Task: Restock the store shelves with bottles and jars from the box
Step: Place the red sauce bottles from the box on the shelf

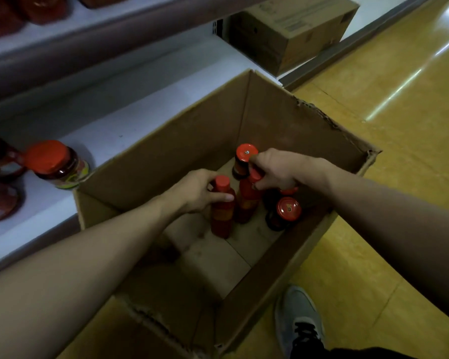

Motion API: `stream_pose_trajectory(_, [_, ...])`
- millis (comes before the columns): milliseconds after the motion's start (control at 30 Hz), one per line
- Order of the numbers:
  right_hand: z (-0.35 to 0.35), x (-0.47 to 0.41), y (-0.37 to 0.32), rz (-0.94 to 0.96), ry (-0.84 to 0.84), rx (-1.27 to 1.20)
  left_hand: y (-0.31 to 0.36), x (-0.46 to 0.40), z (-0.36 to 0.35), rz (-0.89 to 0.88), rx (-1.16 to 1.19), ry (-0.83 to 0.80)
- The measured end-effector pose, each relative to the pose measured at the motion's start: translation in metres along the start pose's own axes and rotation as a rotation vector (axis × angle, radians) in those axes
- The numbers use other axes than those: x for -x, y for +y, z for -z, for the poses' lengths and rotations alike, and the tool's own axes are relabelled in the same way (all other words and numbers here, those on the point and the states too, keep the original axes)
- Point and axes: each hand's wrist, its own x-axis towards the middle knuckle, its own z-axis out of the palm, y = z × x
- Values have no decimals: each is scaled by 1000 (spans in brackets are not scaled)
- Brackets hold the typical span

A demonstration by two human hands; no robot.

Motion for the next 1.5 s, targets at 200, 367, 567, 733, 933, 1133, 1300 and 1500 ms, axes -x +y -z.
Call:
stream_pose_trajectory(200, [36, 32, -34, 56, 157, -45, 20, 38, 49, -99, -88, 131])
stream_pose_trajectory(367, [76, 68, -63, 105, 313, -109, 35, 74, 90, -165, -120, 241])
stream_pose_trajectory(567, [128, 102, -93, 160, 488, -232, 60, 118, 148, -262, -62, 312])
stream_pose_trajectory(733, [177, 129, -129, 249, 569, -305, 74, 168, 203, -283, 6, 418])
stream_pose_trajectory(933, [223, 141, -177, 357, 645, -338, 81, 224, 251, -265, 61, 533])
stream_pose_trajectory(1133, [252, 138, -231, 494, 663, -385, 70, 273, 283, -257, 183, 631])
stream_pose_trajectory(1300, [264, 136, -282, 586, 669, -434, 49, 316, 303, -212, 292, 697])
stream_pose_trajectory(1500, [271, 127, -341, 665, 615, -463, 22, 366, 312, -216, 279, 799])
